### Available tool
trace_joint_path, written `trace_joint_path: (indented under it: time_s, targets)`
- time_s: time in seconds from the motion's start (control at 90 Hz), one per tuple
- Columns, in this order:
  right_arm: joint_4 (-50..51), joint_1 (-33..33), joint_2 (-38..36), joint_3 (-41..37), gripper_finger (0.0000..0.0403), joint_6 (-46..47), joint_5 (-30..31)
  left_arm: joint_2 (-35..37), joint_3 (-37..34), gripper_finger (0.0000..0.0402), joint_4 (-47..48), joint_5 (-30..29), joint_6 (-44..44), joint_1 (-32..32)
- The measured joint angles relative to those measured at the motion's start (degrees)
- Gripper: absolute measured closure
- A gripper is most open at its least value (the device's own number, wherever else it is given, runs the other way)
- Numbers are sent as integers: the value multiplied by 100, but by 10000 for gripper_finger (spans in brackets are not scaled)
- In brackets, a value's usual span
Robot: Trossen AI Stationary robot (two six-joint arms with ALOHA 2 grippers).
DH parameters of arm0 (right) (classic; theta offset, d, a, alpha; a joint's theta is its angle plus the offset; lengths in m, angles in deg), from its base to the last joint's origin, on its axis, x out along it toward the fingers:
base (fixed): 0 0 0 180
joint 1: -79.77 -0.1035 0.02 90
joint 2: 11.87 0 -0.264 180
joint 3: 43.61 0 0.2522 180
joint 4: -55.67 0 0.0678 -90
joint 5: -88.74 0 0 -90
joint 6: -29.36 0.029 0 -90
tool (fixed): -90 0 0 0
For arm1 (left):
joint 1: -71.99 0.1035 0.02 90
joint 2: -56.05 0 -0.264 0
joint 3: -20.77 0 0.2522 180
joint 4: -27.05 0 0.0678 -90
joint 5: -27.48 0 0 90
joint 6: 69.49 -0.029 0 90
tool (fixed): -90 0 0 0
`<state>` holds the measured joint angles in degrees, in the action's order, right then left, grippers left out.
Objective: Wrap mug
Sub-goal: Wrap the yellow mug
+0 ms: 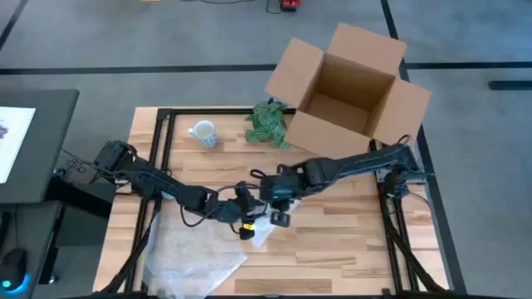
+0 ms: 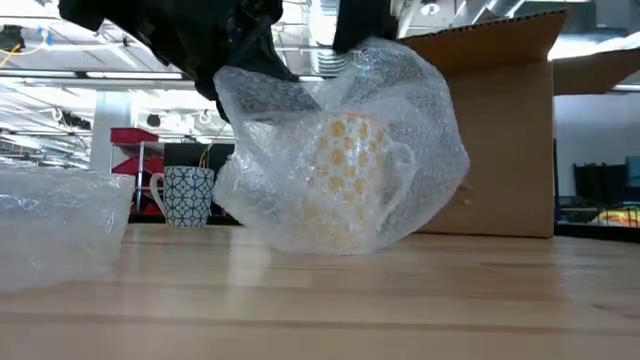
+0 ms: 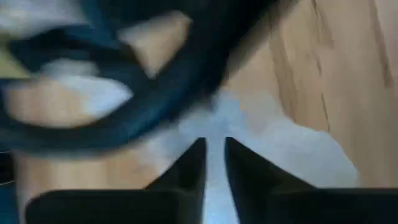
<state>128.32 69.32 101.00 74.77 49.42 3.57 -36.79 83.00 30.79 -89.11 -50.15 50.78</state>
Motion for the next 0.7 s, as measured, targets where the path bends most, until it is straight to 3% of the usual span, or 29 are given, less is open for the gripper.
trace_joint_path:
  time_s: [0.122,0.278,0.544,0.7]
  targets:
    - [-39,58,622,-59,395,-110,-428,82,-31,264,165,7,-107,-76]
    - [-86,33,1195,-25,402,-235,-603,425,50,264,1119,-6,-91,-234]
    - [-302,34,1387,-33,403,-349,-667,1052,44,264,2779,-46,619,-705]
    - [-51,26,1267,46,403,-363,-661,1362,45,264,3201,-185,932,-982]
